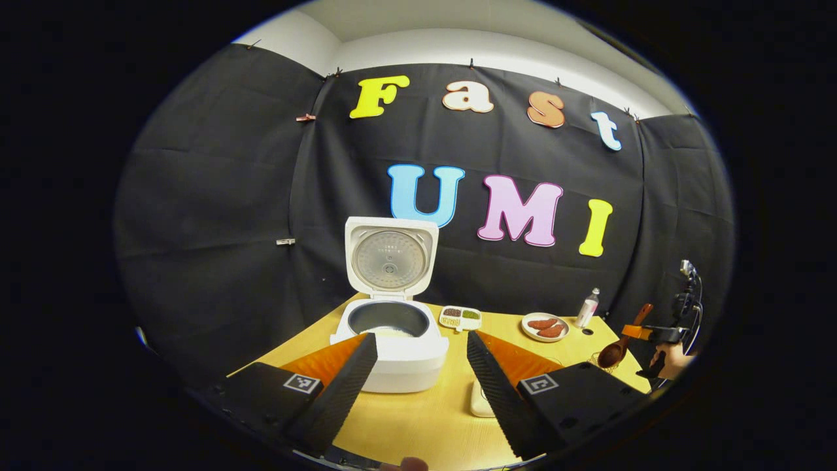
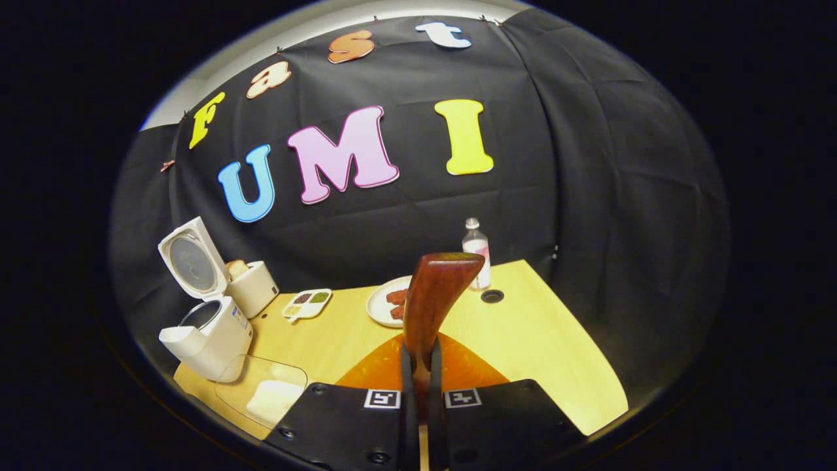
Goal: Close the left gripper, press the button to open the rice cooker; take a wooden spoon from the chopstick holder with the right hand, scoop a spoonful of rice and pour it into the rice cooker, then put the wooden spoon back into the chopstick holder.
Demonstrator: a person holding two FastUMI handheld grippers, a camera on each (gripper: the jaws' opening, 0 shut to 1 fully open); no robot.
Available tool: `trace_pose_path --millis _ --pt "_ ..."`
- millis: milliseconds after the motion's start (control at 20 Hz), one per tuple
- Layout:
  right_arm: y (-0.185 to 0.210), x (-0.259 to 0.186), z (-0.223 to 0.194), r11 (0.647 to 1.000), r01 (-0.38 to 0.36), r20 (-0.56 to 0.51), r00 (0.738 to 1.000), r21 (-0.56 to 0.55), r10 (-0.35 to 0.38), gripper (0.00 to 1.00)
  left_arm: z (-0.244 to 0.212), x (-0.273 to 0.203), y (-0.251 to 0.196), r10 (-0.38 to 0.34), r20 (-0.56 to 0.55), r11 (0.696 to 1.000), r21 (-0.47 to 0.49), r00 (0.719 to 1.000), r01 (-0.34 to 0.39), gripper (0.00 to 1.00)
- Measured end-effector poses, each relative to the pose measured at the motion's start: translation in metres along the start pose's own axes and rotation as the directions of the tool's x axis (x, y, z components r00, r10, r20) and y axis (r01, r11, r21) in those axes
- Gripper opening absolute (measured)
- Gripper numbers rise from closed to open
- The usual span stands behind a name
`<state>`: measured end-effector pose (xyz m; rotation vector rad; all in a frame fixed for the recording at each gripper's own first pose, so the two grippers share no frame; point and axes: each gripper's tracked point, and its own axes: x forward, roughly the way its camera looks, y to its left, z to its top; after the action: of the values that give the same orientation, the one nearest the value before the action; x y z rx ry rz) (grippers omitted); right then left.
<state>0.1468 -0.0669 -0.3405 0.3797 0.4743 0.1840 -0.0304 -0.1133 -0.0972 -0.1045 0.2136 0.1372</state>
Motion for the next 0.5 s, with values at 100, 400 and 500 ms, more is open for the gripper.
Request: trace_pose_path --millis 100,400,500 --pt "-0.005 0.010 -0.009 1.000 0.011 -0.015 1.000 0.002 -0.011 0.10 -0.003 -0.004 0.001 0.011 -0.008 1.000 0.004 1.000 -0.011 0.95" --pt "-0.019 0.022 -0.036 0.999 0.026 -0.096 0.995 0.045 -0.021 0.15 -0.005 -0.009 0.018 0.046 -0.014 0.998 -0.047 0.999 -0.046 0.95" --pt "-0.026 0.021 -0.028 0.997 0.054 -0.090 0.995 0.055 -0.049 0.24 0.000 -0.009 0.024 0.051 -0.009 0.998 -0.042 0.999 -0.051 0.95"
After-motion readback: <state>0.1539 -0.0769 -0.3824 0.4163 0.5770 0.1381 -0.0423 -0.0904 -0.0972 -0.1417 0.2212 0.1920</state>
